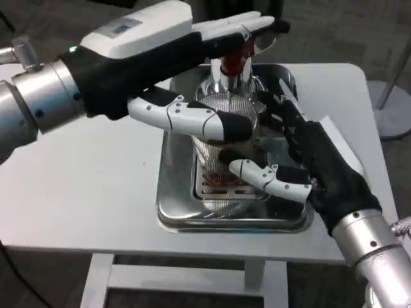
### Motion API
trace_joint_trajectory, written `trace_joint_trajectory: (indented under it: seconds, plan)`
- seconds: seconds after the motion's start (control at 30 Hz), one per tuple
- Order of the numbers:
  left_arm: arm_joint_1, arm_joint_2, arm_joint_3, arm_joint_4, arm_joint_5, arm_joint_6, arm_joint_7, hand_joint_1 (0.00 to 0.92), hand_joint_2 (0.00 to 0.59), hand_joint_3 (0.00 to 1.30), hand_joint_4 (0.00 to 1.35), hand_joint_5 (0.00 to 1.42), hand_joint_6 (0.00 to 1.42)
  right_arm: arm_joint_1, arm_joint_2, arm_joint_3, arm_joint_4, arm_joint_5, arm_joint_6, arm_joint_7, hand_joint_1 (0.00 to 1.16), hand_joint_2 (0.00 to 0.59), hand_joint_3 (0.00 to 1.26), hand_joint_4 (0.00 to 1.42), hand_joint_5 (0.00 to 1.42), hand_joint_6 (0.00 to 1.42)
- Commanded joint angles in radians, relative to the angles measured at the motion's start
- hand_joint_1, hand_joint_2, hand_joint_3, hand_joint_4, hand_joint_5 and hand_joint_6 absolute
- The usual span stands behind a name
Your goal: Grasp the cup under the faucet to collect the drink, then remove the cup.
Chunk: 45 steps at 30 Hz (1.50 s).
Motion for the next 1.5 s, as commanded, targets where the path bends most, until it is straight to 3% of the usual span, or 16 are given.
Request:
trace_joint_trajectory:
  seconds: [0.03, 0.67, 1.5]
  plan:
    - [0.056, 0.037, -0.041, 0.034, 0.057, 0.027, -0.071, 0.000, 0.076, 0.08, 0.00, 0.07, 0.20, -0.013, 0.005, 0.002, 0.015, 0.005, -0.019, -0.003, 0.80, 0.235, 0.00, 0.07, 0.15, 0.34]
    - [0.027, 0.038, -0.080, 0.073, 0.085, -0.024, -0.067, 0.000, 0.076, 0.08, 0.00, 0.07, 0.20, -0.028, 0.009, -0.004, 0.029, 0.004, -0.016, -0.007, 0.80, 0.239, 0.00, 0.08, 0.16, 0.34]
    - [0.030, 0.041, -0.074, 0.102, 0.078, -0.042, -0.065, 0.000, 0.081, 0.08, 0.00, 0.07, 0.20, -0.045, 0.020, 0.004, 0.051, 0.004, -0.017, -0.011, 0.79, 0.245, 0.00, 0.09, 0.17, 0.34]
